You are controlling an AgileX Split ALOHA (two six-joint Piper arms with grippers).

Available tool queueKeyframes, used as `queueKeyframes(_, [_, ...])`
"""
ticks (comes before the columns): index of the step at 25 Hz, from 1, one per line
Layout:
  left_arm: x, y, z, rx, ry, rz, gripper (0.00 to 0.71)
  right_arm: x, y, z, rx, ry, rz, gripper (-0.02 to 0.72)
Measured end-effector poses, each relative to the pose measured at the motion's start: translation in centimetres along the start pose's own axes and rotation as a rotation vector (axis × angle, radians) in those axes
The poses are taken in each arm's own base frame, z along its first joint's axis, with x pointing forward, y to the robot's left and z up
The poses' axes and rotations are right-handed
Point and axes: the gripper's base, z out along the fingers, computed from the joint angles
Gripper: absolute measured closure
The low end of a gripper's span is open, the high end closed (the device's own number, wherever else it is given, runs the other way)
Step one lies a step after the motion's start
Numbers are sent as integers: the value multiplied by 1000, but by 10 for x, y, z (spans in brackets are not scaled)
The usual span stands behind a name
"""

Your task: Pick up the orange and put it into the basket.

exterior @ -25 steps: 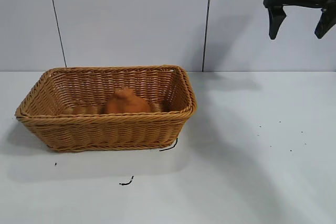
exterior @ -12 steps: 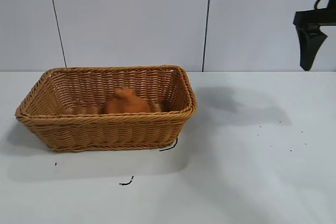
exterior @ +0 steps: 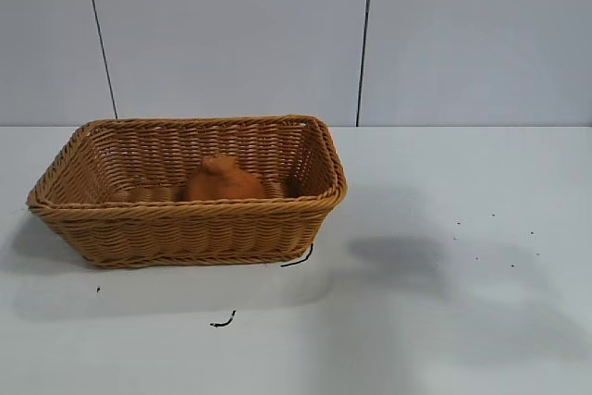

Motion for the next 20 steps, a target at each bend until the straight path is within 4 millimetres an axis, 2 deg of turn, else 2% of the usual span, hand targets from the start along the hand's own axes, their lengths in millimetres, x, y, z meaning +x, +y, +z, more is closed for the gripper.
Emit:
queueKeyframes(3, [0,0,0,0,0,0,71,29,0,-7,-2,-132,-1,8])
queueKeyframes(8, [0,0,0,0,0,0,71,58,0,-37,-4,-425,-5,8])
queueKeyframes(13, [0,0,0,0,0,0,71,87,0,-56,-6,-645,-8,8])
queueKeyframes(16, [0,0,0,0,0,0,71,96,0,-60,-5,-705,-14,8])
queueKeyframes(20, [0,0,0,0,0,0,71,96,0,-60,-6,-705,-9,8])
